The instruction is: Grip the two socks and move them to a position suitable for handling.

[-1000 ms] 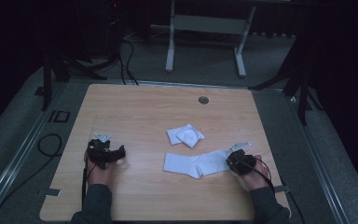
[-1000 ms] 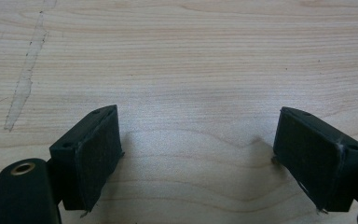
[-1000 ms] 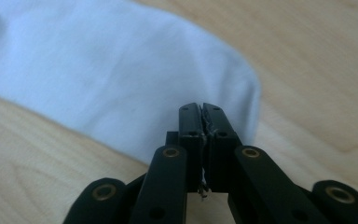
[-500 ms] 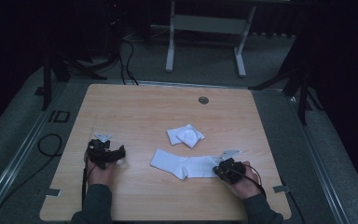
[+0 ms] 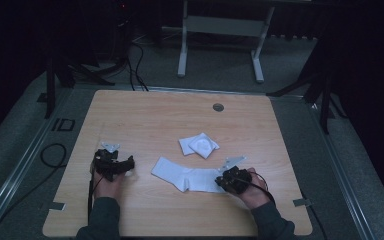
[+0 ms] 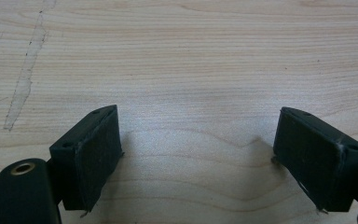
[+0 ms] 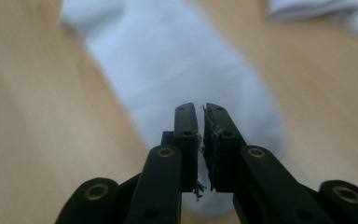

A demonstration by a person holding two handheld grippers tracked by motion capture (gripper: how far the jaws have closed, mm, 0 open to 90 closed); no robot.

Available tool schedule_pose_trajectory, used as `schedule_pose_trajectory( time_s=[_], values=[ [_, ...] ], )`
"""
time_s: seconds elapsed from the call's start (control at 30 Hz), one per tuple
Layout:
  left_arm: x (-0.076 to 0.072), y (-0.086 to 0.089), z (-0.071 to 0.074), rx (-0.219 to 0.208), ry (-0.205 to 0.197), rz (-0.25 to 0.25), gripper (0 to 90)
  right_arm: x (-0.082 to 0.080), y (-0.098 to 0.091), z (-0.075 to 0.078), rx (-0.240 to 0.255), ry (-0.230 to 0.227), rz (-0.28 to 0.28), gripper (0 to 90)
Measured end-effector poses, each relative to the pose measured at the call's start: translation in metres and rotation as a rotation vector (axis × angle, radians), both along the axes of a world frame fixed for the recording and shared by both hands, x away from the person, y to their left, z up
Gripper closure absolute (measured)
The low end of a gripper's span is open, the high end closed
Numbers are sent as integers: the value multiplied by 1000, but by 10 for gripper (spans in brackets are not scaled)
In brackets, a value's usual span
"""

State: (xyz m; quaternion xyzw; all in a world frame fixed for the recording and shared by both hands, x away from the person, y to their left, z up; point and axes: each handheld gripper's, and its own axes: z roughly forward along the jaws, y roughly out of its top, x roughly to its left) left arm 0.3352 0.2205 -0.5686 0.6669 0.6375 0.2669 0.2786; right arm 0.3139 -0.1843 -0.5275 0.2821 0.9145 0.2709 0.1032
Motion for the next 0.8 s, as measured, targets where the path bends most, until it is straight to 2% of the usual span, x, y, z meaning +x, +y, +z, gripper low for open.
schedule_pose_trajectory(
  time_s=[0.1,0.13,0.23,0.3,0.53,0.63,0.8],
  values=[
    [0,0,0,-1,-1,1,149,16,2,12,6,-43,-33,852],
    [0,0,0,-1,-1,1,149,28,4,16,1,-60,-55,851],
    [0,0,0,-1,0,1,149,47,7,21,21,-63,-98,845],
    [0,0,0,-1,1,0,149,60,11,24,16,-75,-118,833],
    [0,0,0,-1,1,0,149,96,28,20,-33,-102,-171,739],
    [0,0,0,-1,1,0,149,111,29,18,-25,-94,-212,729],
    [0,0,0,-1,1,0,149,126,35,17,-9,-76,-227,702]
  ],
)
